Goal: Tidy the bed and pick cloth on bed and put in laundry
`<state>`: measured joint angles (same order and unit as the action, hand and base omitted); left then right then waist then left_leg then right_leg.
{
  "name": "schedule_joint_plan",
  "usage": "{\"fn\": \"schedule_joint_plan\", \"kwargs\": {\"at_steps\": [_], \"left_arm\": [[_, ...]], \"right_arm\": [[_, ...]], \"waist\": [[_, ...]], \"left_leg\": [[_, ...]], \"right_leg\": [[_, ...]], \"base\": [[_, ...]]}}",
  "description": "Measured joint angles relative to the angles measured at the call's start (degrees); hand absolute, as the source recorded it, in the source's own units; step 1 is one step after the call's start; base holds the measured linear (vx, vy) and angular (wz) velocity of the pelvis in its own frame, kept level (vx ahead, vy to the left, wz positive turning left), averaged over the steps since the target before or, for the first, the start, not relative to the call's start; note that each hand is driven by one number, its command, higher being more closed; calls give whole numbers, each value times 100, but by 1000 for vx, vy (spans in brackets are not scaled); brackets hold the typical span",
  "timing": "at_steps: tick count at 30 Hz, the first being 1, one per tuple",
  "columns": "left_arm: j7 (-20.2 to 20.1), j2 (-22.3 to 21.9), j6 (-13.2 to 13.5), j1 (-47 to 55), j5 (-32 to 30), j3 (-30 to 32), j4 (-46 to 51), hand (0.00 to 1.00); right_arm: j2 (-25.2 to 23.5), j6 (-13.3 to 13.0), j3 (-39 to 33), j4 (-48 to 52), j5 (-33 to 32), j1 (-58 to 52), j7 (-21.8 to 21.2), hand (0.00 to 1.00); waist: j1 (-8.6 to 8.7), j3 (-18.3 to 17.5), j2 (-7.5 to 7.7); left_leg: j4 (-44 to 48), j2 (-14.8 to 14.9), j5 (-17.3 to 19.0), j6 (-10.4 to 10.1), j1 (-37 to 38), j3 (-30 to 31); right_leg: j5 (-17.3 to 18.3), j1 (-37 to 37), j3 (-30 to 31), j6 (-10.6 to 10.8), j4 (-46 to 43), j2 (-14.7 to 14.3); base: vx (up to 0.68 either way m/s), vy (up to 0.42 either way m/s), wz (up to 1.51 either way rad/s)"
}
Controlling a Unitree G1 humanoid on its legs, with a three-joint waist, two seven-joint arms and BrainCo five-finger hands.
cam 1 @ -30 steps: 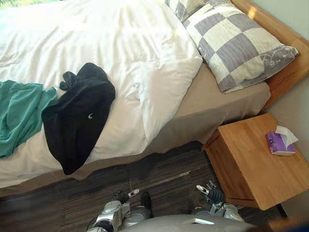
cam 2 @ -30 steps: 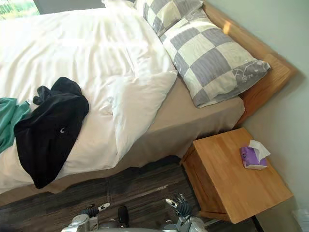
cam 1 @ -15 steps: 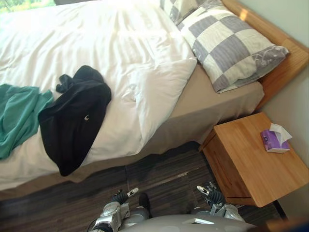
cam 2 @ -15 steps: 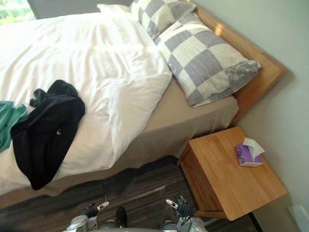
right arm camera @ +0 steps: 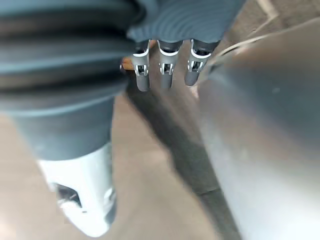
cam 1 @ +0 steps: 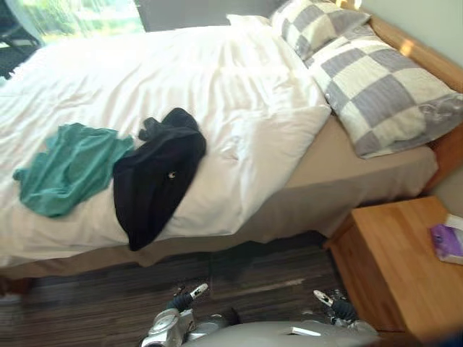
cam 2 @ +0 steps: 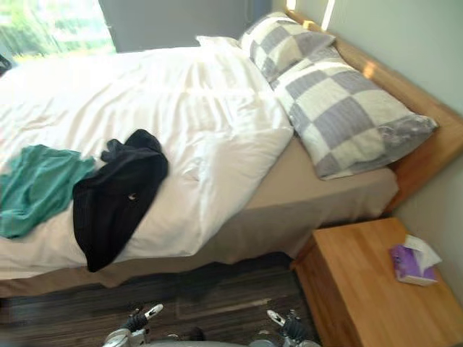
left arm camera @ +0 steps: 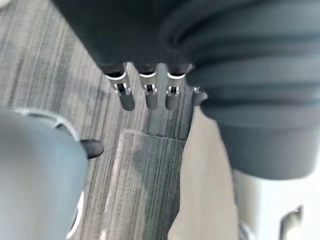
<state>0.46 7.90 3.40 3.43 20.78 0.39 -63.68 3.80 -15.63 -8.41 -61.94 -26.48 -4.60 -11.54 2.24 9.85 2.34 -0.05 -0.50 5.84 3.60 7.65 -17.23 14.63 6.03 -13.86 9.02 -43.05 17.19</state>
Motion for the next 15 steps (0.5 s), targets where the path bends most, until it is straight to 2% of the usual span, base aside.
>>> {"fn": "schedule_joint_plan", "kwargs": {"at_steps": [2,3,4,6,7,8,9,10,11,12,13,15], "left_arm": [[-8,57,-7,1,-12,38,26,0],[-13,58,-25,-2,-11,107,55,0],[-16,50,-25,4,-14,167,62,0],[-7,48,-28,73,-8,338,88,0],[-7,46,-34,97,-11,413,157,0],[-1,27,-42,208,4,564,212,0],[-7,10,-41,214,-3,625,259,0],[-15,-94,-39,231,-5,653,329,0],[-26,-212,-38,241,-11,653,383,0],[-36,-286,-26,249,-29,658,395,0],[-43,-302,-41,259,-75,651,393,0],[-41,-311,-41,264,-195,644,405,0]], "right_arm": [[-88,-207,-61,483,-224,37,309,0],[-94,-307,-101,924,-369,47,643,0],[-95,-348,-165,1135,-403,59,810,0],[-73,-421,-563,1934,-457,142,1494,0],[-59,-413,-656,2050,-380,197,1667,0],[12,-406,-940,2250,-17,345,2139,0],[99,-401,-1008,2294,170,483,2339,0],[276,-344,-1115,2518,444,771,2671,0],[453,-278,-1158,2779,709,938,2964,0],[642,-169,-1181,3027,980,1095,3234,0],[859,59,-1189,3314,1323,1290,3622,0],[1118,325,-1246,3725,1761,1578,4105,0]], "waist": [[-7,23,47],[-1,21,44],[-3,16,51],[14,-63,172],[23,-92,219],[-3,-191,367],[-51,-196,320],[-76,-150,155],[-3,-143,70],[-8,-154,-18],[-9,-171,-60],[-5,-177,-66]], "left_leg": [[-82,154,-20,-105,12,214],[-121,246,-12,-186,8,291],[-123,265,-8,-214,4,320],[-69,204,18,-304,-28,356],[-64,173,48,-352,-18,346],[-61,105,170,-540,47,284],[-37,164,222,-623,69,206],[44,250,280,-716,50,137],[35,286,286,-726,77,62],[22,317,292,-738,88,22],[23,350,284,-794,136,10],[39,391,269,-814,156,10]], "right_leg": [[-55,143,257,54,1065,-400],[-233,158,502,118,1929,-697],[-374,140,625,113,2320,-813],[-1275,118,1012,-63,3502,-1010],[-1599,84,1007,-136,3709,-1025],[-2022,-62,940,-397,4006,-1025],[-2017,-110,981,-406,4091,-1080],[-2013,-178,988,-413,4185,-1148],[-2013,-204,986,-413,4256,-1179],[-2009,-237,986,-420,4324,-1214],[-2006,-336,982,-424,4410,-1244],[-2005,-437,929,-424,4450,-1275]], "base": [[171,69,57],[163,10,37],[237,-7,42],[280,-50,37],[391,-128,25],[325,-122,-2],[346,-127,-12],[183,-57,-16],[228,-50,-7],[229,-54,-4],[199,-52,-3],[76,-38,12]]}}
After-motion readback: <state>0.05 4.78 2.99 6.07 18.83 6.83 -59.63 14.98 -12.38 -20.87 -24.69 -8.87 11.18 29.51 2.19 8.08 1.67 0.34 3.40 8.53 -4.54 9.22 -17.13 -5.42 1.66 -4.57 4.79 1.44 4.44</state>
